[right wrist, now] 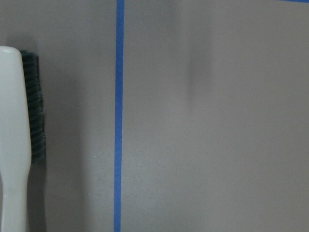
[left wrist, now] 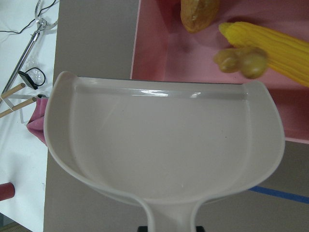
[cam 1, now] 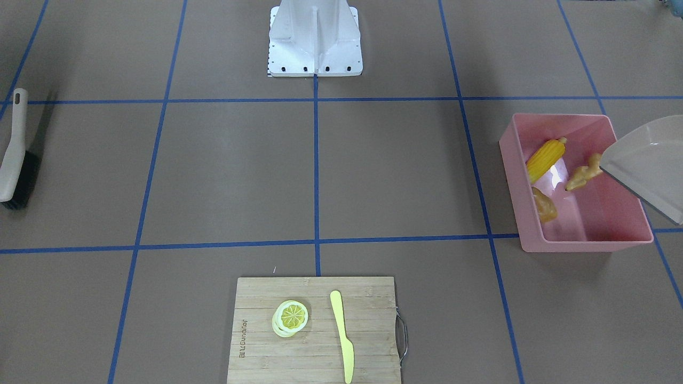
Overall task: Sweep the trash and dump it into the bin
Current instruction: 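Tilt the dustpan with the left gripper to dump the items into the bin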
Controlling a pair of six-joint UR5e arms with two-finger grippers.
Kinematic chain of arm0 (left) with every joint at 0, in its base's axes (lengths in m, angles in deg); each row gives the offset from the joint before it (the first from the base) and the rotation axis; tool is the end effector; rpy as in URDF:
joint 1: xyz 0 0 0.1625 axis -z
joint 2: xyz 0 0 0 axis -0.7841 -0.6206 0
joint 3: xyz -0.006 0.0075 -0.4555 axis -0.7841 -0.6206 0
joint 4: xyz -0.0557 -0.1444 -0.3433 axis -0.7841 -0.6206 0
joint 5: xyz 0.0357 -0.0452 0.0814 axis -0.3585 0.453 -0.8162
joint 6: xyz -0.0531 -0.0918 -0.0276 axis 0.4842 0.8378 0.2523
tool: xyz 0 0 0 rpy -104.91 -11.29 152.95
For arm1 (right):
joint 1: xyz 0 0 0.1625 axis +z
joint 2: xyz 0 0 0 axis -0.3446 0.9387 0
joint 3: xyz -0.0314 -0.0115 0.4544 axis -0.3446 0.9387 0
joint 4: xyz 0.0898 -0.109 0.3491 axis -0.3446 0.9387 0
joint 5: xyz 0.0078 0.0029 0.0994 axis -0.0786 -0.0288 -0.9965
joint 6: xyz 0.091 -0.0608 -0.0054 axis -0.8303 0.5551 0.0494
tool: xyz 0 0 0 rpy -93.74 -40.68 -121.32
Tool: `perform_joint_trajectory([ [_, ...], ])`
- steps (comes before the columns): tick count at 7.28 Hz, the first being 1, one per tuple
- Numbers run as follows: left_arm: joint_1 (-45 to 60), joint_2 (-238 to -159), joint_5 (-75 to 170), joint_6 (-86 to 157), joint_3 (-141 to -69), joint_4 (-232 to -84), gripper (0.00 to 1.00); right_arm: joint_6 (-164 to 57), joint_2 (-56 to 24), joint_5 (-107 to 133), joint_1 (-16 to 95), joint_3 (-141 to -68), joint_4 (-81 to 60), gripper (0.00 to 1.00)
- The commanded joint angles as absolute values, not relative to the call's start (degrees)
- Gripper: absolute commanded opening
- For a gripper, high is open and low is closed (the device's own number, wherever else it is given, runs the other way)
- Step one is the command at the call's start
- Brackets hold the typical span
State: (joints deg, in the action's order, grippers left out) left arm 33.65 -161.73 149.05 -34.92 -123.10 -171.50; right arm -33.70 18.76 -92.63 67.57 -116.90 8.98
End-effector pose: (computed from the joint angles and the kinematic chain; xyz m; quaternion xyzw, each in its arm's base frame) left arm -0.0441 -0.3586 0.5885 0.4221 0.0941 0.5386 0.7231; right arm 0.0514 -0.3309 0.6951 -0.0438 -0.3322 -0.0283 0.9418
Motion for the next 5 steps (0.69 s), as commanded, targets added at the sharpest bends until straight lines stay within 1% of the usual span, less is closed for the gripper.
perform_joint_trajectory([
  [1,33.87,-161.65,151.29,-35.26,-123.7,-171.1,0.0,-33.7,18.71,-93.29,67.56,-116.51,9.14,1.0],
  [3,34.05,-161.65,158.4,-34.48,-125.54,-167.43,0.0,-33.7,18.8,-93.29,67.56,-116.42,9.31,1.0],
  [4,33.97,-162.09,163.13,-32.03,-127.11,-163.58,0.0,-33.61,18.8,-93.03,67.56,-114.42,8.97,1.0],
  [5,33.44,-162.88,165.61,-26.35,-128.35,-163.28,0.0,-33.61,18.8,-93.28,67.64,-113.44,8.79,1.0],
])
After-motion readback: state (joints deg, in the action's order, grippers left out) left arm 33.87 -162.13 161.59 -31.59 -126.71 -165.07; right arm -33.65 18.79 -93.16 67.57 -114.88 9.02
